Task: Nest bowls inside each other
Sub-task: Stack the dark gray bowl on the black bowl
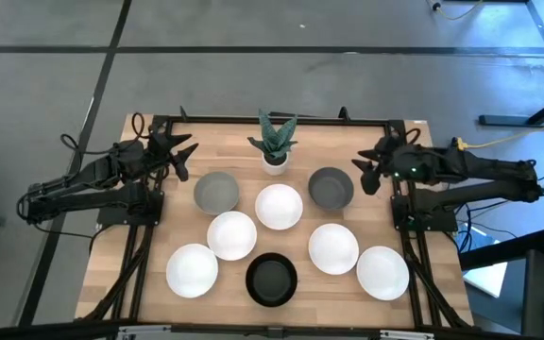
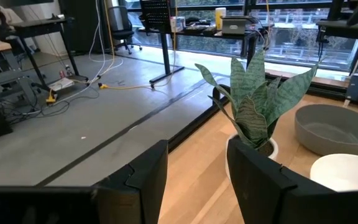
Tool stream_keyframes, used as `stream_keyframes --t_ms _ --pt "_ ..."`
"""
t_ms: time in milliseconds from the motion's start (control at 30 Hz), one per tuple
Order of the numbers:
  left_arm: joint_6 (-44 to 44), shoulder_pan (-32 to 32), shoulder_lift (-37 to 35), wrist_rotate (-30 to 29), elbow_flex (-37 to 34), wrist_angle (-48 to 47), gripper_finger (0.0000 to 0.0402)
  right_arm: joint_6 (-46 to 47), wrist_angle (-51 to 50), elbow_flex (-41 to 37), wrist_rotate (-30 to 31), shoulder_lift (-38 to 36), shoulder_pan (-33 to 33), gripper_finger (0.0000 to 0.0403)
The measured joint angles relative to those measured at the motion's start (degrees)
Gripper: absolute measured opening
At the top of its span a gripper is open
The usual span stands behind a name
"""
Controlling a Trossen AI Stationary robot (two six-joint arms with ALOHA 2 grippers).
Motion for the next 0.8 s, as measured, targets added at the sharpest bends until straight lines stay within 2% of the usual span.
stream_keyframes --t_ms 400,800 --pt "0.0 0.0 0.0 0.0 0.0 -0.1 0.0161 18.1 -11.9 0.9 0.1 8.0 -4.1 0.0168" --pt "0.0 0.0 0.0 0.1 0.0 -0.3 0.0161 21.3 -12.0 0.9 -2.8 20.3 -4.8 0.0168"
